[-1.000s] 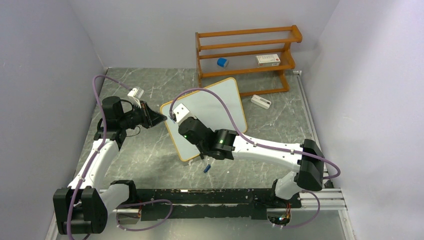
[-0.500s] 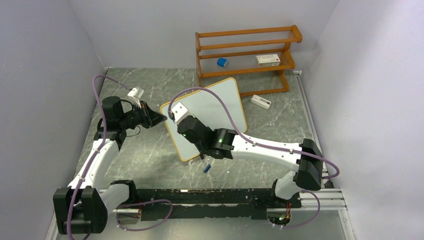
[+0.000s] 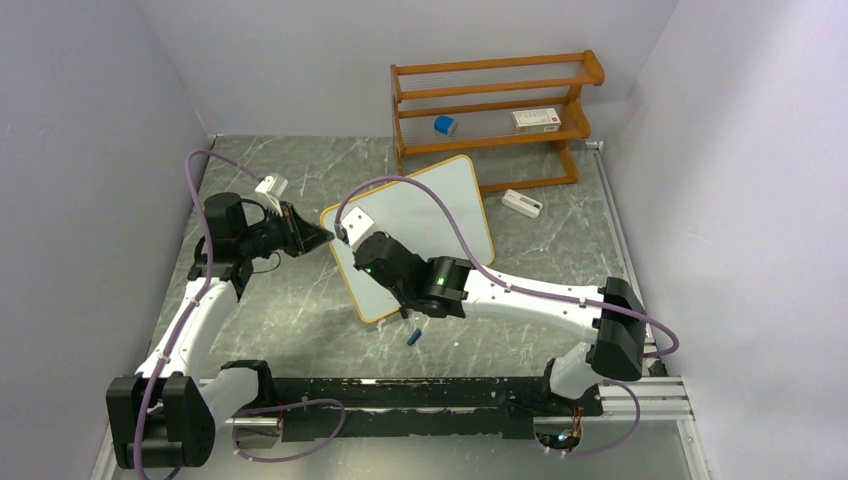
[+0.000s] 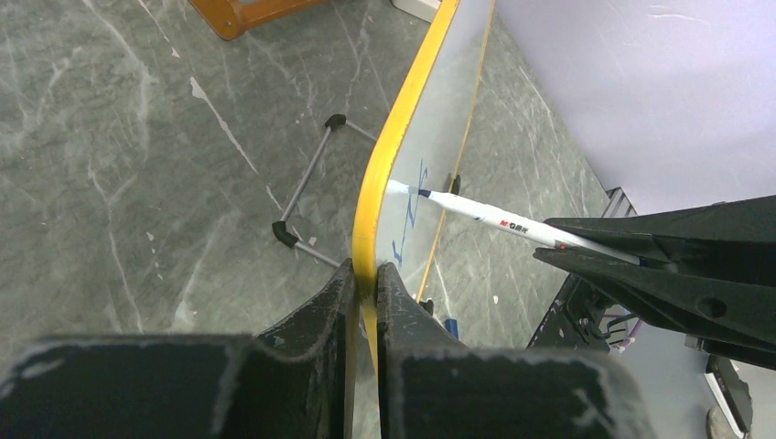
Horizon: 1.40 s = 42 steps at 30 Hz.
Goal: Write a sentence on the whiteboard
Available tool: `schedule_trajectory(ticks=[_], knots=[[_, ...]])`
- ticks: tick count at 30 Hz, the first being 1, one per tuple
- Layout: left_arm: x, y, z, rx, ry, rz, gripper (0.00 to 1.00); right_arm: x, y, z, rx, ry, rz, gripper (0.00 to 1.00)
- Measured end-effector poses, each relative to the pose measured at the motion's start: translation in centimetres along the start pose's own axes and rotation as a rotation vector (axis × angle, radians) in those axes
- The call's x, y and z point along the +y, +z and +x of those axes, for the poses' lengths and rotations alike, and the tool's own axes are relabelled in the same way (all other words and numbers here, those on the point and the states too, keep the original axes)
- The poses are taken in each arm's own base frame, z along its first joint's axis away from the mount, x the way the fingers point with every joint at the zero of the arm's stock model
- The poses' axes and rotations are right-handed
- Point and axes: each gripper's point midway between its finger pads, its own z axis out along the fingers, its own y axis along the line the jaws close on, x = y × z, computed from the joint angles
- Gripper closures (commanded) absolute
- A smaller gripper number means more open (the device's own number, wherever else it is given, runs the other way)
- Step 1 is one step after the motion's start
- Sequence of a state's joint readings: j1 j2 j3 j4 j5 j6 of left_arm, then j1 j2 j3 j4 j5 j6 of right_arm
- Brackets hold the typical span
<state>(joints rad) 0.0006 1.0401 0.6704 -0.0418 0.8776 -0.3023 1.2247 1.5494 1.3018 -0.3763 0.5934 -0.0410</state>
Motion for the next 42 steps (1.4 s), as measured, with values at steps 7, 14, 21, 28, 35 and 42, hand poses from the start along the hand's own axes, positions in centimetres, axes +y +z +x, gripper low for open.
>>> schedule_trajectory(ticks=[7, 14, 21, 28, 35, 42], knots=[[0.0, 0.0, 0.0, 0.0, 0.0, 0.0, 0.95, 0.1, -0.1, 0.6, 0.024, -0.005, -0.008, 1.0], [0.0, 0.0, 0.0, 0.0, 0.0, 0.0, 0.95, 0.1, -0.2, 1.2, 0.046, -0.012, -0.008, 1.0], [0.0, 0.0, 0.0, 0.0, 0.0, 0.0, 0.95, 0.0, -0.2, 1.3, 0.05, -0.015, -0.003, 1.0], [0.0, 0.0, 0.0, 0.0, 0.0, 0.0, 0.95, -0.1, -0.2, 1.4, 0.051, -0.016, 0.005, 1.0], [0.0, 0.0, 0.0, 0.0, 0.0, 0.0, 0.95, -0.5, -0.2, 1.4, 0.051, -0.016, 0.024, 1.0], [0.0, 0.0, 0.0, 0.0, 0.0, 0.0, 0.95, -0.7, -0.2, 1.2, 0.043, -0.014, 0.032, 1.0]])
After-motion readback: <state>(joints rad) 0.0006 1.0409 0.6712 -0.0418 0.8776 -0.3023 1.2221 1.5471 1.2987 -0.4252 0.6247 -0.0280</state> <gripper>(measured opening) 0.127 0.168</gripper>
